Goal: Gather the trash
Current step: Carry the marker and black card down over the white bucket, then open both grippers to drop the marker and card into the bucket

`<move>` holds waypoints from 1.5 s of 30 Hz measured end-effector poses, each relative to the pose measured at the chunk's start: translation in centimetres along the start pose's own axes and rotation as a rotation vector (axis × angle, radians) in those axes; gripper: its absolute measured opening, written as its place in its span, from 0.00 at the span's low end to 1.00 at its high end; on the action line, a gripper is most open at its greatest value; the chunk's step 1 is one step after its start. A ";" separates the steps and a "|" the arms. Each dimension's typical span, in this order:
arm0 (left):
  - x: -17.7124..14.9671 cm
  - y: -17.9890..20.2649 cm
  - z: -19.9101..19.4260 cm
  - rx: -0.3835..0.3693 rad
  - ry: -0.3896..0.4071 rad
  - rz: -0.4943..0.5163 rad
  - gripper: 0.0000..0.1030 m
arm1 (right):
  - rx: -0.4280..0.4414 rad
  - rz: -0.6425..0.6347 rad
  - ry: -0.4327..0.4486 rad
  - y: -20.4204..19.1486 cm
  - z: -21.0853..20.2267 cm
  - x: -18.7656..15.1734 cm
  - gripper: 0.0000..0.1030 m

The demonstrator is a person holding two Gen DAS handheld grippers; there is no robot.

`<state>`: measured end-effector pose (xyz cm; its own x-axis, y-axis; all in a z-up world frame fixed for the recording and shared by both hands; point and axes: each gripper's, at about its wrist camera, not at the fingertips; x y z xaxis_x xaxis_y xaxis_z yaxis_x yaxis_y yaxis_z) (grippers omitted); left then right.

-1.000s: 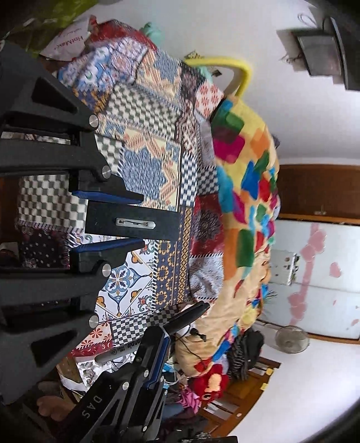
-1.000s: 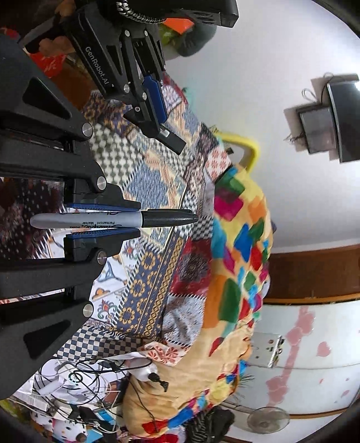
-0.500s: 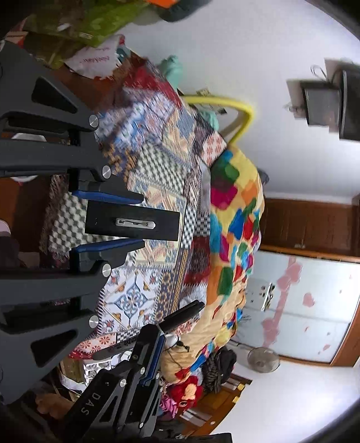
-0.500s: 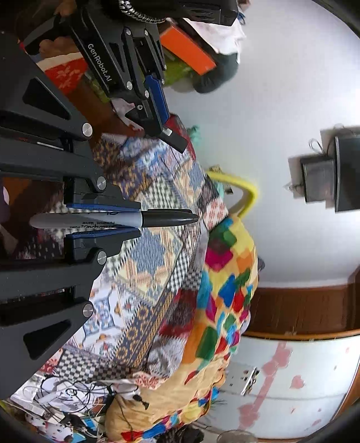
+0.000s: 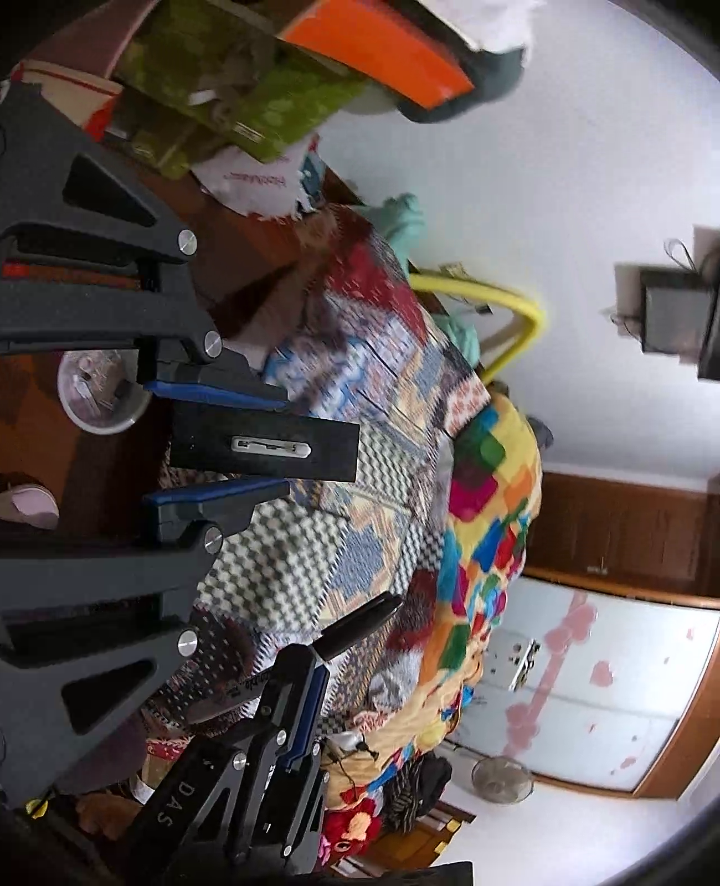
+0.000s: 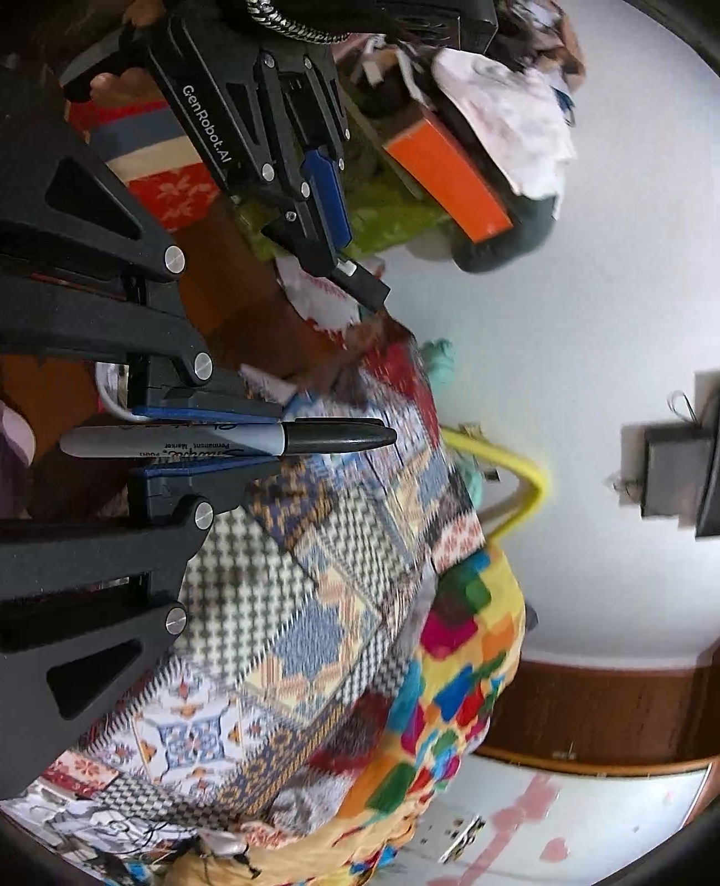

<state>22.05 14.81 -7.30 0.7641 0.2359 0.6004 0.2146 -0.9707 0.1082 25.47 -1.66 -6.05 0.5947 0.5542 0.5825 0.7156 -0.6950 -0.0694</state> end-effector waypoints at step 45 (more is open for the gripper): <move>-9.9 -11.0 11.6 0.024 -0.376 -0.216 0.32 | 0.105 -0.079 -0.360 -7.0 15.0 -2.4 0.34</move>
<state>19.18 23.70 -23.56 0.8675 0.4387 0.2346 0.4052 -0.8967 0.1783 24.47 8.71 -19.11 0.6134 0.7428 0.2685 0.7870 -0.6034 -0.1288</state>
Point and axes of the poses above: each gripper's, at about its wrist camera, not at the fingertips, and z roughly the way its jaws point, y to its right, x to its top, and after that the axes turned 10 degrees about -y, right-handed
